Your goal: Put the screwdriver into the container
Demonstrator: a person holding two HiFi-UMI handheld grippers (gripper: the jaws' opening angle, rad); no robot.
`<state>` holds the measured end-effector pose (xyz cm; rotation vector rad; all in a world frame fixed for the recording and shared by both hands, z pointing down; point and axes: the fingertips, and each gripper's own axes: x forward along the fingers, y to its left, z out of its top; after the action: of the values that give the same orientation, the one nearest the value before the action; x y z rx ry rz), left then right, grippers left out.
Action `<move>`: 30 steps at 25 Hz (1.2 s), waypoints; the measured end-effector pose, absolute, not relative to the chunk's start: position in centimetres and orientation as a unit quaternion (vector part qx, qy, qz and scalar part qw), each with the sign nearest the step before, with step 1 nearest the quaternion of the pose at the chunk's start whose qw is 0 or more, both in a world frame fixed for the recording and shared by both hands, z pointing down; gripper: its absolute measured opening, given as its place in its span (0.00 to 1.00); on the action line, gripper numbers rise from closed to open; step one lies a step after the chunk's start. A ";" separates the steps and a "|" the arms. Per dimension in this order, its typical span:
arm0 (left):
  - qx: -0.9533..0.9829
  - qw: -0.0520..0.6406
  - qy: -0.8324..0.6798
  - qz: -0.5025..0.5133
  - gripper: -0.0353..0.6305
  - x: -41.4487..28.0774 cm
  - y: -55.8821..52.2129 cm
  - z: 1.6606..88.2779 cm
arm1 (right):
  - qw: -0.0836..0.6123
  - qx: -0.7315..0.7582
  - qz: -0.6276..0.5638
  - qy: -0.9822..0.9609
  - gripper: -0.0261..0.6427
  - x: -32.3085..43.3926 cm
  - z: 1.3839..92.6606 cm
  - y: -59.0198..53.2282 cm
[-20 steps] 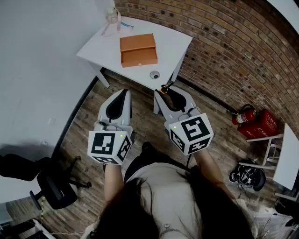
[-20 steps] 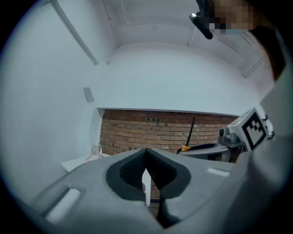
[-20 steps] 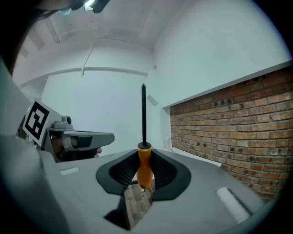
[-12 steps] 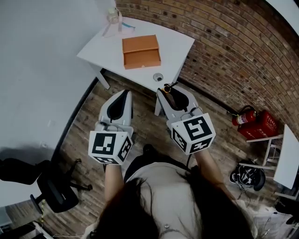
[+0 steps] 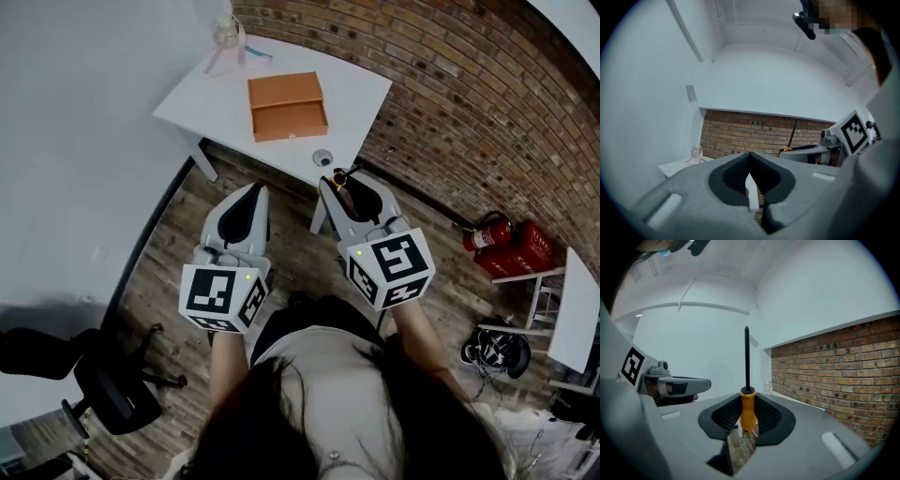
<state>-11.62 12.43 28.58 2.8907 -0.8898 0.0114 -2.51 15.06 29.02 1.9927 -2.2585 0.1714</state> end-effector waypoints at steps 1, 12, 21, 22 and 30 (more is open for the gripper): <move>0.954 0.059 -0.292 0.004 0.05 -11.7 12.3 28.6 | 0.064 0.660 0.057 -0.747 0.17 -2.6 29.1 14.9; 0.953 0.069 -0.294 0.001 0.05 -11.7 10.8 28.9 | 0.068 0.662 0.058 -0.744 0.17 -2.2 29.1 13.6; 0.951 0.061 -0.303 0.001 0.05 -10.3 8.4 28.5 | 0.054 0.659 0.054 -0.748 0.17 -0.4 28.7 10.9; 0.951 0.060 -0.305 0.001 0.05 -10.1 7.9 28.5 | 0.053 0.658 0.054 -0.749 0.17 -0.1 28.7 10.5; 0.951 0.056 -0.305 0.011 0.05 -7.1 4.5 28.8 | 0.056 0.652 0.059 -0.754 0.17 2.8 29.3 6.8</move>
<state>-7.11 4.54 28.77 2.8839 -0.9265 0.0341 2.75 6.77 29.28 1.9785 -2.2882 0.1804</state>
